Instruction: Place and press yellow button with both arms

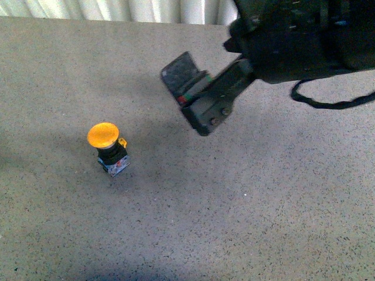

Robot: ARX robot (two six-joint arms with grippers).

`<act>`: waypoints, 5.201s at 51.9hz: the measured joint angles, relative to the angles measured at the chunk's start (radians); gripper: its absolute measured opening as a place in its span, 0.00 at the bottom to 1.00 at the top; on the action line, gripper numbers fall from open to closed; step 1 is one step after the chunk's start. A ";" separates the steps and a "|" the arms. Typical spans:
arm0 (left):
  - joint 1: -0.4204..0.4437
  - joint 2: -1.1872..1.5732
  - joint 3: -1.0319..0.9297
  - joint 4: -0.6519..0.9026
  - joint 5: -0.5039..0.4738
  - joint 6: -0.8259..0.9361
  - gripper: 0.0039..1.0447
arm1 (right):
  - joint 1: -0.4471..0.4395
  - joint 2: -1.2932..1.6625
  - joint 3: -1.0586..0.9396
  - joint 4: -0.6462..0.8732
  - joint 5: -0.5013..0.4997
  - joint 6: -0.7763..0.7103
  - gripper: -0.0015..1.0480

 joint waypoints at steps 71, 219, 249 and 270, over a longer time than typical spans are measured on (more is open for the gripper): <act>0.000 -0.674 -0.001 -0.665 0.000 0.001 0.01 | 0.173 0.358 0.293 -0.071 -0.200 0.161 0.01; 0.002 -0.677 -0.001 -0.671 0.000 0.001 0.01 | -0.399 -1.209 -0.834 0.213 0.096 0.329 0.01; 0.002 -0.677 -0.001 -0.671 0.000 0.001 0.01 | -0.399 -1.453 -0.834 -0.024 0.096 0.329 0.01; 0.002 -0.677 -0.001 -0.671 0.000 0.001 0.01 | -0.399 -1.659 -0.834 -0.237 0.098 0.329 0.01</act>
